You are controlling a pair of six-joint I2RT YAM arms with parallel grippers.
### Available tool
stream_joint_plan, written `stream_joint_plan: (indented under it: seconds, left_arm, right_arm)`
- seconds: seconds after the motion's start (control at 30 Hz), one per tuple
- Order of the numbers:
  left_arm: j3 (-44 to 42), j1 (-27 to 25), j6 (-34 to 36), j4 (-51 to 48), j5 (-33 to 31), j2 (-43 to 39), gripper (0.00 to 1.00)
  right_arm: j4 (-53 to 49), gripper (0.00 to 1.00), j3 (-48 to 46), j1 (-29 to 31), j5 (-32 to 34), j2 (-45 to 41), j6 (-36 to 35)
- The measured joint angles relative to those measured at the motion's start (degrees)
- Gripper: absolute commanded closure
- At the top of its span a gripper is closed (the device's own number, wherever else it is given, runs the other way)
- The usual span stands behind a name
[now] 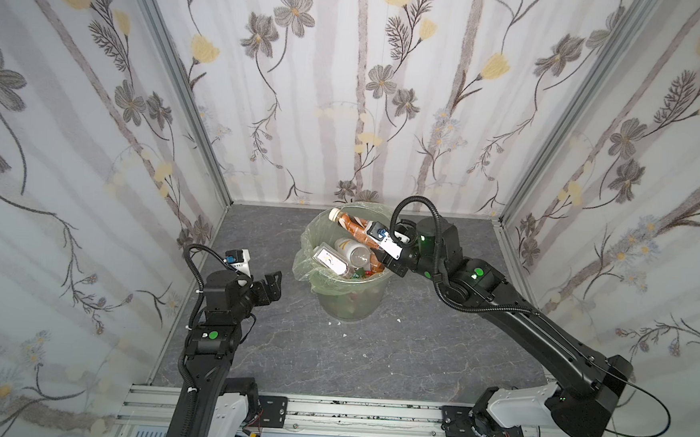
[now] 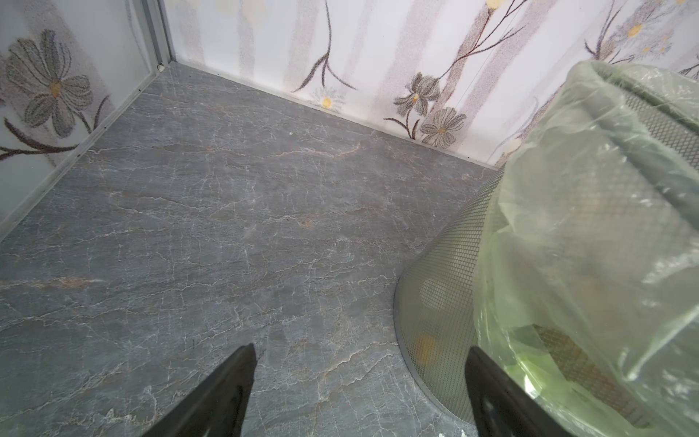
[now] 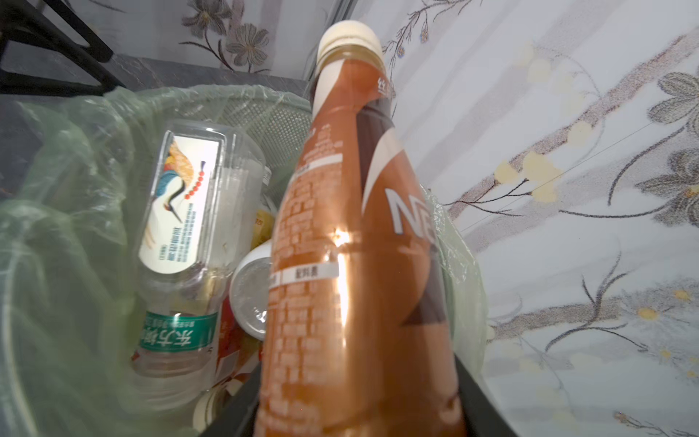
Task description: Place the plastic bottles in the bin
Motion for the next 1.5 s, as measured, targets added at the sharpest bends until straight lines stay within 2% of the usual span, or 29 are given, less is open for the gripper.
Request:
stream_joint_plan:
  seconds: [0.2, 0.37, 0.6, 0.77, 1.0, 1.2, 1.3, 1.5]
  left_arm:
    - [0.0, 0.0, 0.0, 0.0, 0.4, 0.0, 0.12]
    - [-0.1, 0.0, 0.0, 0.1, 0.4, -0.3, 0.12]
    - [-0.2, 0.0, 0.1, 0.2, 0.4, -0.3, 0.12]
    - [-0.2, 0.0, 0.1, 0.2, 0.4, -0.3, 0.12]
    - [-0.2, 0.0, 0.1, 0.2, 0.4, -0.3, 0.12]
    - [-0.2, 0.0, 0.1, 0.3, 0.4, -0.5, 0.12]
    - [-0.2, 0.0, 0.1, 0.3, 0.4, -0.5, 0.11]
    - [-0.5, 0.0, -2.9, 2.2, 0.0, -0.3, 0.1]
  right_arm:
    - [-1.6, 0.46, 9.1, -1.2, 1.1, 8.8, -8.2]
    - [-3.0, 0.42, 11.6, -1.2, 0.7, 12.5, -12.0]
    - [-4.1, 0.25, 11.9, -1.2, 0.5, 13.9, -13.3]
    - [-3.7, 0.22, 12.0, -1.2, 0.2, 13.9, -13.0]
    - [1.1, 0.24, 10.5, -1.7, -0.7, 10.9, -9.2]
    - [7.3, 0.26, 5.7, -3.7, -0.9, 6.3, -2.8]
    - [11.5, 0.25, 1.3, -6.0, -1.9, 2.1, 2.2]
    - [23.3, 0.2, -13.9, -13.3, -5.2, -9.8, 14.0]
